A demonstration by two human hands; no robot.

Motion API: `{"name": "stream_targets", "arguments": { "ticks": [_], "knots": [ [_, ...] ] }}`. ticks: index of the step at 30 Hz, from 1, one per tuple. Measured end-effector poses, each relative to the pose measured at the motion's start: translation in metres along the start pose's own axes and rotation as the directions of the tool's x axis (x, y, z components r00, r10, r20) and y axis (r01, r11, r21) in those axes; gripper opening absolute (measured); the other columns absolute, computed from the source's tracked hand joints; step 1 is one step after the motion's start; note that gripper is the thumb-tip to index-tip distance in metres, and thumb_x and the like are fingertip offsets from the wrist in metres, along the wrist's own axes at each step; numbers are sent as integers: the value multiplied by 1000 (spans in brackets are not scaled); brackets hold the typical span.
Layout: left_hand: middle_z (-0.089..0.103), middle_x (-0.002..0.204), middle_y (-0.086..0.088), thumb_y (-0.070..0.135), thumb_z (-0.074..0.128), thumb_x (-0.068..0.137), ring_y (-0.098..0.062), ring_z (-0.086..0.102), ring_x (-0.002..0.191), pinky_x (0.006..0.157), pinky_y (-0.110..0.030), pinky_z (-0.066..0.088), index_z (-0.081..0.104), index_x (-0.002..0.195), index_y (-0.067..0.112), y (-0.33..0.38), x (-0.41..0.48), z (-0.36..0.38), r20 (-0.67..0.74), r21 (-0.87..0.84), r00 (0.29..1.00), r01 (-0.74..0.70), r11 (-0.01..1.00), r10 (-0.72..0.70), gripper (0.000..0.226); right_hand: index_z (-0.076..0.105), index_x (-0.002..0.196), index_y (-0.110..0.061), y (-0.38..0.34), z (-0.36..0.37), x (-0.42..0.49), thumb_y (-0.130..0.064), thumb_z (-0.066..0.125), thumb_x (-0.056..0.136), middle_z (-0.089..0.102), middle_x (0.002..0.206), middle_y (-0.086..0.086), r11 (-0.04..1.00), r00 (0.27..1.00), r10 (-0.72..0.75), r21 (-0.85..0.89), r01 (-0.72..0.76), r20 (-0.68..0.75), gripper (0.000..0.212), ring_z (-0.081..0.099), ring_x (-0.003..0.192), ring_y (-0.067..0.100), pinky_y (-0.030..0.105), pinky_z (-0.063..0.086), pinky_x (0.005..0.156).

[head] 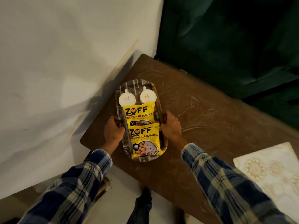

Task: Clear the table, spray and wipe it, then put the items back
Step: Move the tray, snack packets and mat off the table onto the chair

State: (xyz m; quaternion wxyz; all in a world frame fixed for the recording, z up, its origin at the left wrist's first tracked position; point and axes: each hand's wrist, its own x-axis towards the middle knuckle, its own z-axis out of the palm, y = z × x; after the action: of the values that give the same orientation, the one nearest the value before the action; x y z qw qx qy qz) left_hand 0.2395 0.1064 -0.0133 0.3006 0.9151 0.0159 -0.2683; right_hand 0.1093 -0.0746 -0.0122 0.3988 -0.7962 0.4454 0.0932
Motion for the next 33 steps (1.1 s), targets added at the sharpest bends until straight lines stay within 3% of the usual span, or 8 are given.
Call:
{"name": "stream_targets", "arguments": {
  "ticks": [4, 10, 17, 22, 28, 33],
  "knots": [
    [61, 93, 3, 0, 62, 90, -17, 59, 85, 72, -34, 48, 58, 110, 11, 40, -44, 16, 71, 11, 993, -91, 996, 90, 23, 46, 98, -20, 33, -51, -37, -11, 62, 82, 64, 99, 8, 996, 997, 51, 71, -47, -56, 24, 61, 95, 33, 47, 51, 79],
    [61, 89, 3, -2, 63, 89, -23, 63, 89, 83, -45, 56, 57, 105, 12, 98, -137, 77, 239, 53, 944, -247, 968, 228, 22, 48, 101, -19, 129, -133, -109, -9, 62, 84, 64, 100, 3, 973, 973, 176, 179, -148, -149, 25, 62, 95, 32, 46, 53, 81],
    [68, 97, -3, 3, 67, 88, -24, 67, 91, 83, -49, 59, 59, 103, 14, 142, -306, 209, 384, 116, 870, -377, 919, 309, 19, 52, 109, -17, 307, -232, -225, -9, 63, 86, 64, 96, 4, 921, 924, 310, 310, -234, -223, 27, 61, 83, 27, 40, 52, 68],
    [69, 102, -1, 1, 69, 85, -25, 67, 95, 86, -50, 58, 59, 103, 19, 164, -440, 324, 494, 152, 805, -453, 879, 329, 28, 51, 109, -19, 454, -294, -314, -13, 66, 88, 67, 100, 5, 862, 863, 437, 391, -322, -254, 26, 64, 88, 30, 48, 57, 78],
    [72, 100, -3, 2, 70, 77, -28, 69, 91, 83, -46, 59, 60, 100, 20, 180, -576, 473, 604, 183, 714, -556, 811, 354, 30, 53, 105, -21, 623, -346, -398, -10, 66, 83, 69, 100, 1, 757, 745, 605, 492, -429, -282, 28, 66, 91, 28, 46, 56, 83],
    [70, 116, -7, 4, 65, 84, -31, 66, 106, 92, -40, 54, 59, 114, 15, 176, -652, 572, 678, 209, 655, -608, 766, 334, 33, 52, 110, -19, 726, -367, -430, -5, 64, 88, 63, 101, -6, 670, 669, 704, 536, -514, -238, 29, 62, 93, 20, 46, 55, 86]
  ]
}}
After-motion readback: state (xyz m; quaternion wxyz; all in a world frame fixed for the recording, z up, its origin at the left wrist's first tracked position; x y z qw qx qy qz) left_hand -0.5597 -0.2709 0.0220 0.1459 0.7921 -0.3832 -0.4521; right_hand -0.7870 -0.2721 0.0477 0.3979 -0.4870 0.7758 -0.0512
